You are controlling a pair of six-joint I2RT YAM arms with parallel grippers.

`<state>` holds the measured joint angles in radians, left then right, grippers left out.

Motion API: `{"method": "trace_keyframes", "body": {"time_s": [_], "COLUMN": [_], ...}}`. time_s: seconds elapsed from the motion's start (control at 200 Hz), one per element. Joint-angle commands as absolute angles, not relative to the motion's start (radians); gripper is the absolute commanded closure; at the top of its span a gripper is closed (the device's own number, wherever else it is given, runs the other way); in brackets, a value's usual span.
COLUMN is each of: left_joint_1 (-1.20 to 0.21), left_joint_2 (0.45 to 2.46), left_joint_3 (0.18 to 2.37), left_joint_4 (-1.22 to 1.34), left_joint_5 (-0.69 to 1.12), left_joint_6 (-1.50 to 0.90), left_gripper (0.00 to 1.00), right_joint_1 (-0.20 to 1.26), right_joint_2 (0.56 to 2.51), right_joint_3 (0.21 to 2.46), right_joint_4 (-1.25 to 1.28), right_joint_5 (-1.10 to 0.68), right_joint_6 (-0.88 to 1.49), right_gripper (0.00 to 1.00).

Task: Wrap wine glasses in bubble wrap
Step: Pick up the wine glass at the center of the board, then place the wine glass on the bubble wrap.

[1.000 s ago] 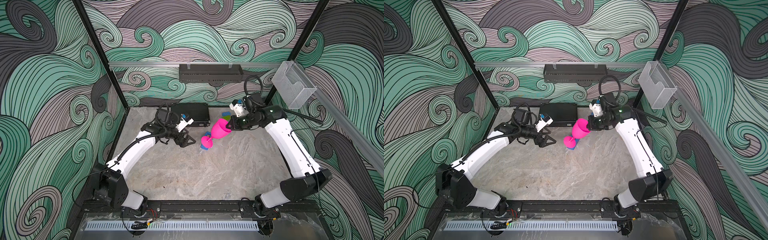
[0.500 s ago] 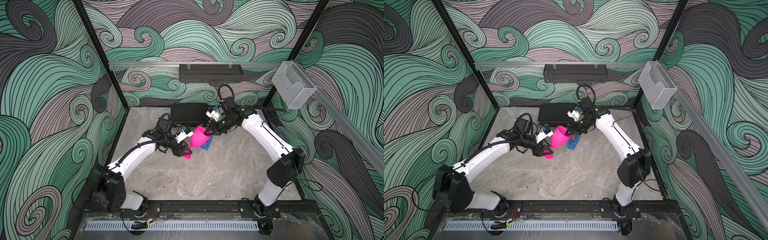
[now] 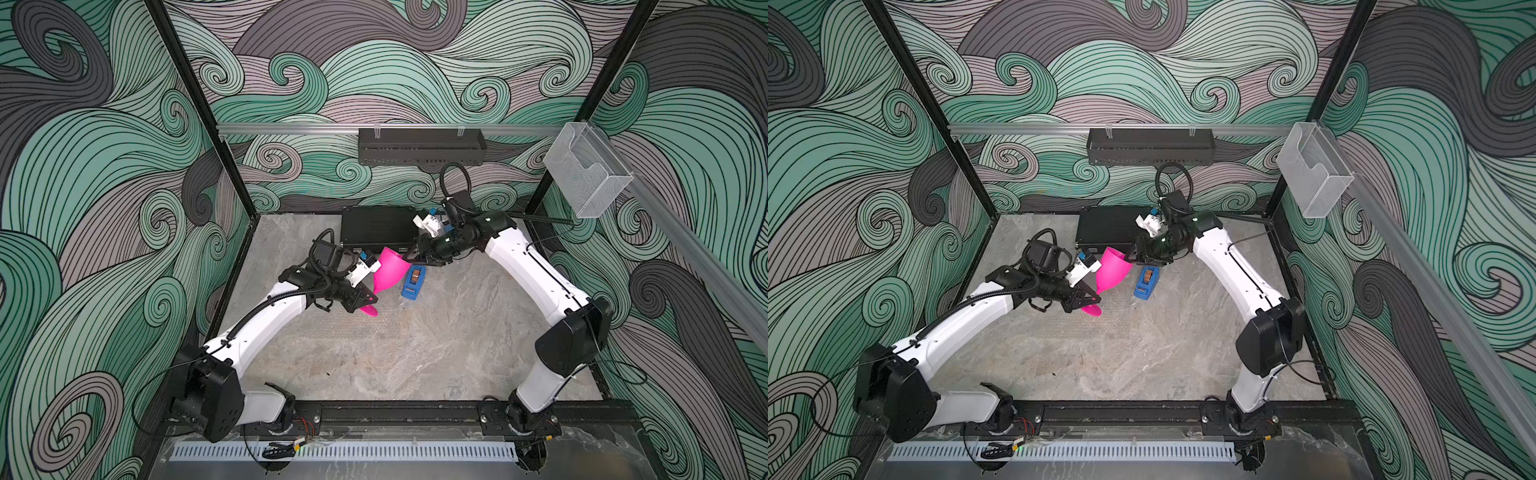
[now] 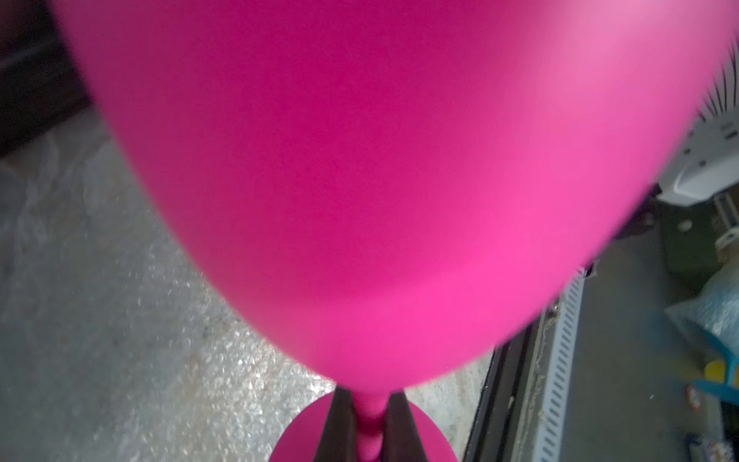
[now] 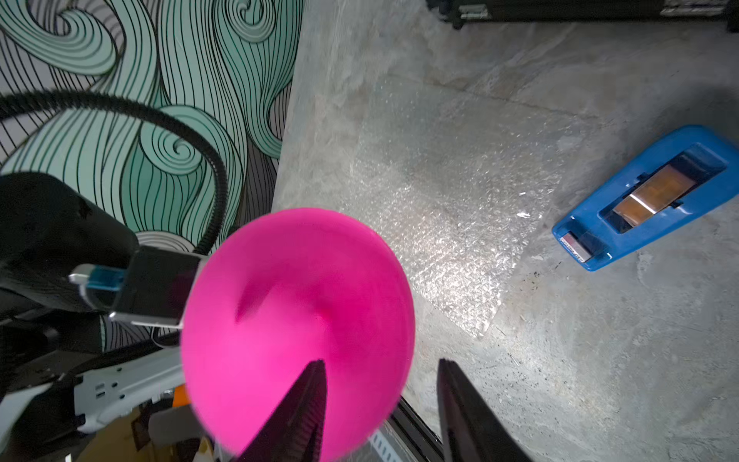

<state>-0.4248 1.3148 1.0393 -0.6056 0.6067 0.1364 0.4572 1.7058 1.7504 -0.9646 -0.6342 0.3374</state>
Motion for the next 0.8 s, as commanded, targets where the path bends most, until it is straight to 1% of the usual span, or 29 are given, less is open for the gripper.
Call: {"method": "trace_keyframes", "body": {"time_s": [0.0, 0.11, 0.21, 0.345, 0.435, 0.54, 0.66, 0.796], "left_joint_1": [-0.379, -0.361, -0.346, -0.334, -0.334, -0.337, -0.339, -0.339], "left_joint_2": [1.300, 1.365, 1.496, 1.603, 1.651, 1.681, 1.709, 1.731], "left_joint_3": [1.018, 0.969, 0.958, 0.966, 0.946, 0.977, 0.954, 0.987], "left_joint_4": [-0.574, -0.472, -0.394, -0.365, -0.302, -0.349, -0.326, -0.410], "left_joint_5": [0.575, 0.643, 0.718, 0.746, 0.756, 0.698, 0.715, 0.709], "left_joint_6": [-0.187, -0.399, -0.556, -0.656, -0.686, -0.644, -0.657, -0.591], "left_gripper": [1.00, 1.00, 1.00, 1.00, 1.00, 1.00, 1.00, 1.00], "right_joint_1": [0.442, 0.454, 0.481, 0.526, 0.544, 0.572, 0.586, 0.599], "right_joint_2": [1.601, 1.555, 1.529, 1.497, 1.490, 1.492, 1.505, 1.515], "right_joint_3": [1.687, 1.542, 1.414, 1.277, 1.224, 1.170, 1.125, 1.111], "right_joint_4": [-0.945, -0.848, -0.758, -0.662, -0.628, -0.583, -0.528, -0.504], "right_joint_5": [-0.544, -0.492, -0.455, -0.414, -0.394, -0.366, -0.359, -0.346], "right_joint_6": [0.328, 0.376, 0.443, 0.515, 0.542, 0.570, 0.597, 0.607], "right_gripper": [0.45, 0.46, 0.48, 0.48, 0.49, 0.51, 0.51, 0.52]}}
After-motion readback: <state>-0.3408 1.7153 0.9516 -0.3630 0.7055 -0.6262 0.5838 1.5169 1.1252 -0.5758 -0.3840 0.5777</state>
